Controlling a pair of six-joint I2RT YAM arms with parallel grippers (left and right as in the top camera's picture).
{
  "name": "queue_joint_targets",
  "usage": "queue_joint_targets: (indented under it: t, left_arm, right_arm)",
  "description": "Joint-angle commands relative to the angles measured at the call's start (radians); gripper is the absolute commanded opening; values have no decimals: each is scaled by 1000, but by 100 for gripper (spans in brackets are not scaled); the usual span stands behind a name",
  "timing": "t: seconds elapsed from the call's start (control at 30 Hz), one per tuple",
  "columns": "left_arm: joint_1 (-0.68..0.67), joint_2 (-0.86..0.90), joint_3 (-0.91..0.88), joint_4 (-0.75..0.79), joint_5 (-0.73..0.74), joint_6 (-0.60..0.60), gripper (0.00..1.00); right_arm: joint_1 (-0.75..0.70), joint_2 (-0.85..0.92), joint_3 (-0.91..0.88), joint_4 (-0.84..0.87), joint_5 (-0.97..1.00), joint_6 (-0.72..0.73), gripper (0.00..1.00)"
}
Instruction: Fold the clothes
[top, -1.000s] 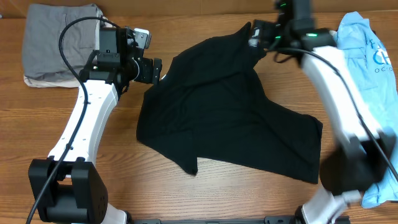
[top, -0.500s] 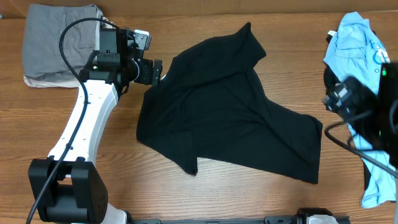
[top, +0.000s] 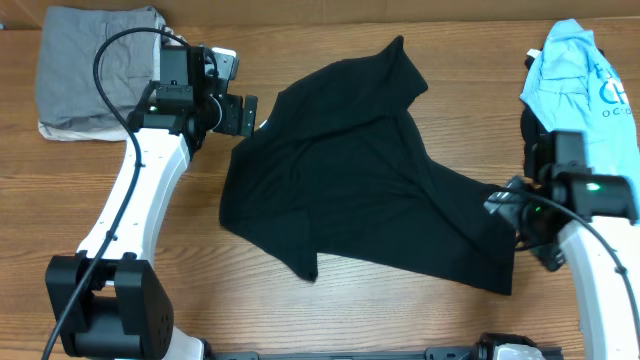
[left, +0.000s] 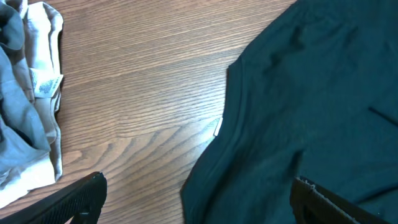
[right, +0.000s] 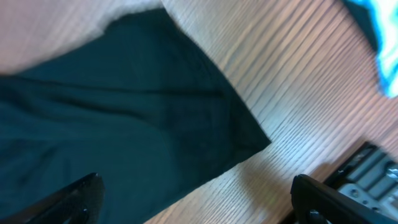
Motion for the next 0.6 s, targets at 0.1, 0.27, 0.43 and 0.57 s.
queue_joint_targets:
  t: [0.1, 0.27, 0.43, 0.57]
  left_arm:
    - [-5, -4, 25, 5, -15, -20, 97]
    - [-5, -4, 25, 5, -25, -21, 98]
    - [-5, -4, 25, 4, -37, -21, 98]
    - [-5, -4, 25, 4, -37, -21, 98]
  right_arm:
    - [-16, 31, -217, 200, -59, 11, 91]
    - [-16, 74, -328, 357, -59, 16, 82]
    - [-16, 113, -393, 445, -55, 41, 73]
    - [-16, 140, -423, 508, -45, 41, 68]
